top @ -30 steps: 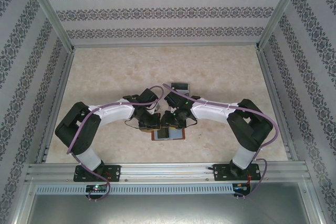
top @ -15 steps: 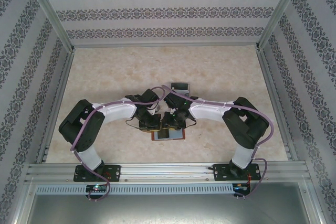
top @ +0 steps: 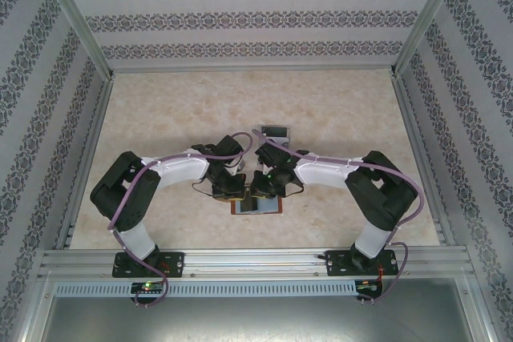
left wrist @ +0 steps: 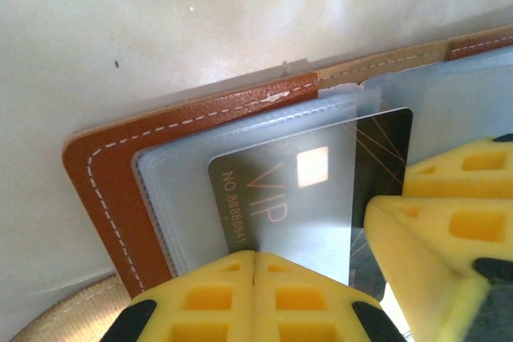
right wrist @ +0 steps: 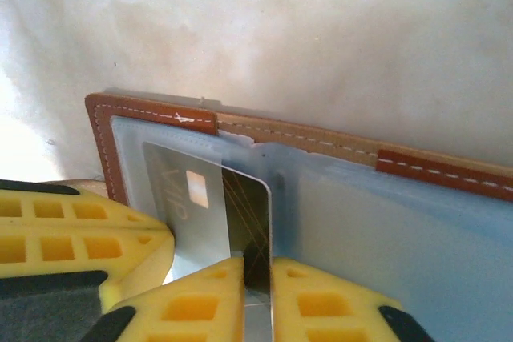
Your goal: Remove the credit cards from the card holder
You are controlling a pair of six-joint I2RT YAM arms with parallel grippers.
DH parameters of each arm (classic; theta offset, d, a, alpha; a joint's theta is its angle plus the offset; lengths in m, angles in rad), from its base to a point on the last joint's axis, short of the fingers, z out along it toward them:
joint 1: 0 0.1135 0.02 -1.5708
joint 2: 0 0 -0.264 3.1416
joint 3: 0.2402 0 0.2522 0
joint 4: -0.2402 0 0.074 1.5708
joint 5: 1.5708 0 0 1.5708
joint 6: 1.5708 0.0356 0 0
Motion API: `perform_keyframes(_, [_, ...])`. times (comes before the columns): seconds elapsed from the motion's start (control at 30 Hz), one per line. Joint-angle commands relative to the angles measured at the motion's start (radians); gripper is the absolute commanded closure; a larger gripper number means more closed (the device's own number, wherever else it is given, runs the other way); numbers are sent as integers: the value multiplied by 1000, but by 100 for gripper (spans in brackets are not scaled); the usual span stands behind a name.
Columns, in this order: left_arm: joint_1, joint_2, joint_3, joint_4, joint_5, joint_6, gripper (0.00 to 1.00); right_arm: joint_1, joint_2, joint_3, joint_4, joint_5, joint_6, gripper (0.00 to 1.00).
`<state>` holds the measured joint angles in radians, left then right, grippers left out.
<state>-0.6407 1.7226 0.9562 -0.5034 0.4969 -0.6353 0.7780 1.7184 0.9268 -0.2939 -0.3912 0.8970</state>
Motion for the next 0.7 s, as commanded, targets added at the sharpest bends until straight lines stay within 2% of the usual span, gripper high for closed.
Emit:
perform_keyframes(0.0, [-8,36,-7,-87,-57,23,98,-4,-33,-9,69,-42,17,90])
perform_keyframes(0.3, [-10,13,-14,-94,-68,23,98,-19,-50,-30,49,-30,-11,99])
perform_keyframes(0.53, [-8,0,-22,-91,-67,16,98,-41,-94,-1,-165,118,-99,100])
perform_keyframes(0.67, [-8,-1,-24,-86,-66,15,99,-44,-102,23,-245,162,-128,100])
